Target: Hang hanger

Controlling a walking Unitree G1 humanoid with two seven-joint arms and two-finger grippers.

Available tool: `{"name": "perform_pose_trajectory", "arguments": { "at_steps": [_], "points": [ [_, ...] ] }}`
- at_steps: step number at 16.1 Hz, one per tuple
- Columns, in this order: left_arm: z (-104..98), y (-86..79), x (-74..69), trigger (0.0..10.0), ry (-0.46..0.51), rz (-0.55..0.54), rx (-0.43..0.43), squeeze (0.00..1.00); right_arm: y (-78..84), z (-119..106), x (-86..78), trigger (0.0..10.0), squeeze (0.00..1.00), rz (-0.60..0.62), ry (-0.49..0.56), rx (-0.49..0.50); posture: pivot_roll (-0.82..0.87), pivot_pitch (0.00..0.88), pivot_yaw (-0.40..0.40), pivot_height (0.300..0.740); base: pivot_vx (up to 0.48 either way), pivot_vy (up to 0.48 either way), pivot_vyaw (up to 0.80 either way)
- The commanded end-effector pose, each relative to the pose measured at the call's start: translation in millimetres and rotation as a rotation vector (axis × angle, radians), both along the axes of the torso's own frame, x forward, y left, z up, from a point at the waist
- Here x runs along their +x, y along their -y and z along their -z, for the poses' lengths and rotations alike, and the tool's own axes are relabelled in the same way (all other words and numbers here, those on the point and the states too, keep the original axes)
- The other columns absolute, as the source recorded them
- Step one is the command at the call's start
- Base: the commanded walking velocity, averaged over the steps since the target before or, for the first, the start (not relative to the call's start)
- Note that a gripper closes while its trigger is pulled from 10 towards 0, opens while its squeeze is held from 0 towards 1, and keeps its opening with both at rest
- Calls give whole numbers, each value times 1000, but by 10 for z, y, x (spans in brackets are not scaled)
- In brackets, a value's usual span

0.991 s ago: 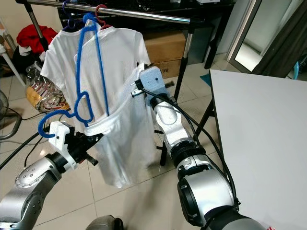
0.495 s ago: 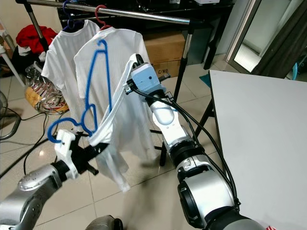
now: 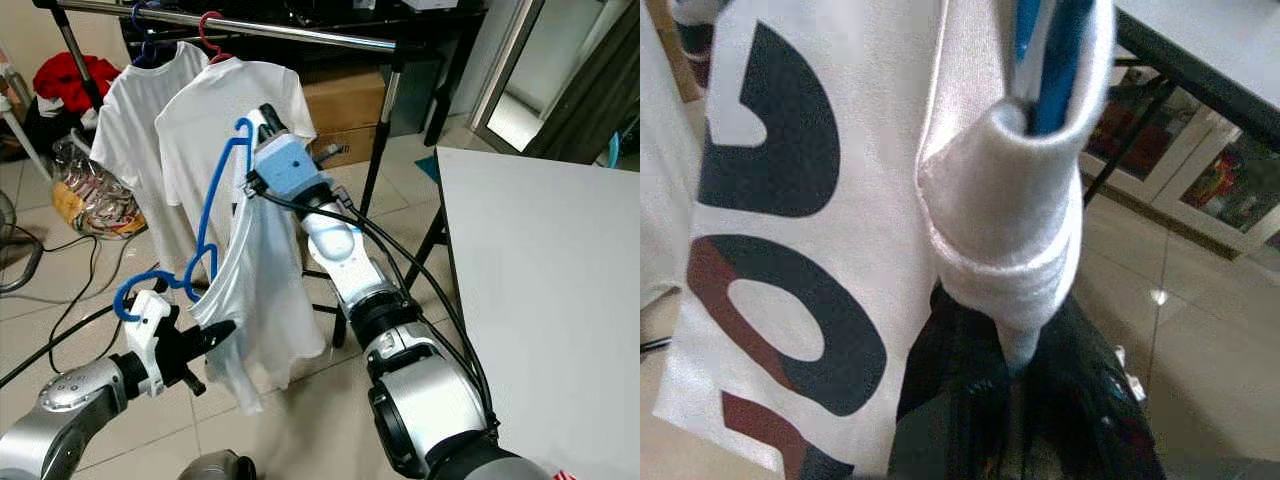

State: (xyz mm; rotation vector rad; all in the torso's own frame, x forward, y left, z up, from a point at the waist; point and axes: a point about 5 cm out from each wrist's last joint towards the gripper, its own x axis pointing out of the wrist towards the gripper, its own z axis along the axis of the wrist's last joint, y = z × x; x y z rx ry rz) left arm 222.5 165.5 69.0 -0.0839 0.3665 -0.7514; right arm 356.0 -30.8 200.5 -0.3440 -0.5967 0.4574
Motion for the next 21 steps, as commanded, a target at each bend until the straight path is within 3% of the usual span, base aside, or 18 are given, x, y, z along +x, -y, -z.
{"name": "perform_pose_trajectory", "arguments": {
  "at_steps": [1, 7, 10, 13, 18, 21],
  "points": [
    [61, 10, -39, 10000, -41, 8, -12, 0, -3, -168, -13, 0, 0, -7, 78, 32, 133, 0, -12, 740, 0, 0, 0],
    [169, -39, -55, 10000, -101, -24, -75, 0, -52, -294, -83, 0, 0, -36, 178, 15, 128, 0, -13, 740, 0, 0, 0],
    [251, -48, -108, 10000, -132, 38, -37, 0, -182, -275, -217, 0, 0, -115, 261, -72, 130, 0, -18, 740, 0, 0, 0],
    [402, -70, -182, 10000, -202, 65, 27, 0, -224, -250, -251, 0, 0, -141, 274, -104, 130, 0, -17, 740, 0, 0, 0],
    [515, -230, -104, 10000, -270, -136, -45, 0, -167, -214, -297, 0, 0, -157, 299, -137, 133, 0, -18, 740, 0, 0, 0],
    [498, -289, -82, 10000, -265, -149, -62, 0, -166, -15, -465, 0, 0, -242, 370, -288, 133, 0, -17, 740, 0, 0, 0]
  ]
}}
